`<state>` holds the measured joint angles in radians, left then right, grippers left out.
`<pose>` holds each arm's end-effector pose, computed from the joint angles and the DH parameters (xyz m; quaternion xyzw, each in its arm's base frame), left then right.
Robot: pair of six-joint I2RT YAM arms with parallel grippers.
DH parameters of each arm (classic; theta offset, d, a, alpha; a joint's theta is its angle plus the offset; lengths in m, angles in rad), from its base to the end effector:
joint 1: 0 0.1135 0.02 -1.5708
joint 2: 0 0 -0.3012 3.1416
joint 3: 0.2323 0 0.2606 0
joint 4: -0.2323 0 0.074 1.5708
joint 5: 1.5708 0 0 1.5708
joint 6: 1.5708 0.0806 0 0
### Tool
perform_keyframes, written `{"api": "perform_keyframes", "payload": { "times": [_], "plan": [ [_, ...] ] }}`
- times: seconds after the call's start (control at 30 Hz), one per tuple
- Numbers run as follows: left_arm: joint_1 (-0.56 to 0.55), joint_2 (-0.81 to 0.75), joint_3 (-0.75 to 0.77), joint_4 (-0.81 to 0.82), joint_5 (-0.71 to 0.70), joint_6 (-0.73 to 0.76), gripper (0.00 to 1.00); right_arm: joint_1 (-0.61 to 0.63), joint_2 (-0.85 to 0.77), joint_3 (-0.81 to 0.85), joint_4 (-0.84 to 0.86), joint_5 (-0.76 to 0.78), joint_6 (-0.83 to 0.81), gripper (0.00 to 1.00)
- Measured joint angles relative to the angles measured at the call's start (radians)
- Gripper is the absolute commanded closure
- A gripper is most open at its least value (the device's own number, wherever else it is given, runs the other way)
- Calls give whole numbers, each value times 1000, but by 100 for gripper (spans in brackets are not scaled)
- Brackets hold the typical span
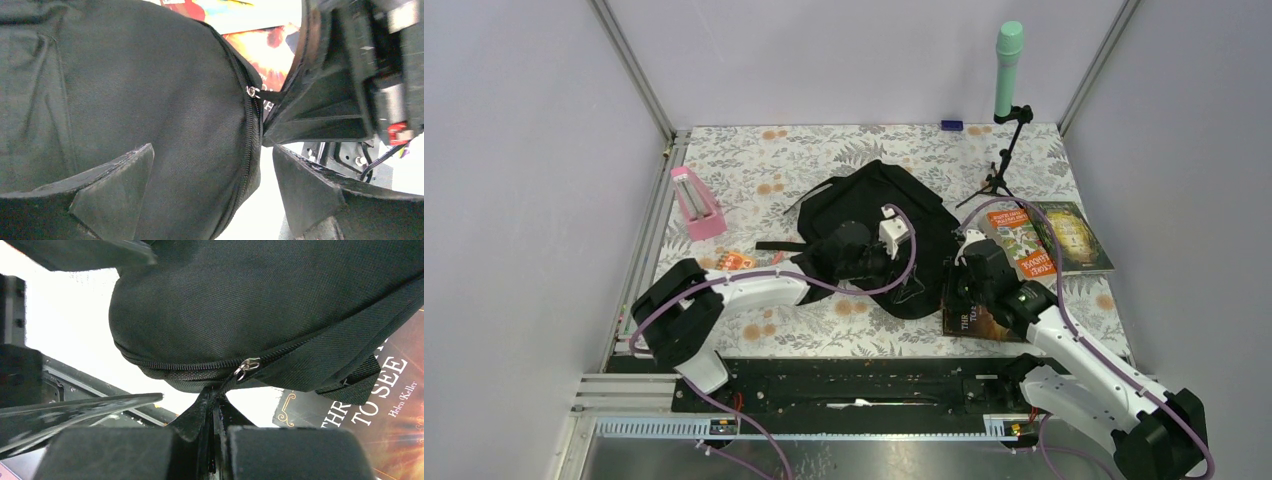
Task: Pack the student bag
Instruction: Unzip the student bag at the center of the board.
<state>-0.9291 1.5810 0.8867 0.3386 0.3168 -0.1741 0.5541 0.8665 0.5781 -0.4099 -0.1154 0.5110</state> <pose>0.2178 -0.3335 0.2461 0.3826 0.7205 -0.4057 0.4122 0.1679 0.1148 0.2294 -0.0439 0.9041 0.2592 0.3369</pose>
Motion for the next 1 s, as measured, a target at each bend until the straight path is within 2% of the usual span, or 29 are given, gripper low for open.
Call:
{"api": "perform_keyframes", "payload": {
  "times": [0.1,0.2,0.3,0.57,0.77,1.0],
  "plan": [
    [-12,51,18,-5,-4,1,9,0,-14,0,-4,0,0,100],
    [-34,92,38,-13,-29,9,19,0,-16,0,-7,0,0,100],
    [-48,111,59,-32,-49,14,38,0,-16,0,-9,0,0,100],
    [-92,122,76,-40,-74,29,100,0,-15,-1,-26,18,0,100],
    [-117,114,56,-39,-116,35,100,2,-14,11,-102,110,-29,100],
    [-164,34,-28,6,-182,27,100,13,13,77,-195,214,-83,100]
  ]
}}
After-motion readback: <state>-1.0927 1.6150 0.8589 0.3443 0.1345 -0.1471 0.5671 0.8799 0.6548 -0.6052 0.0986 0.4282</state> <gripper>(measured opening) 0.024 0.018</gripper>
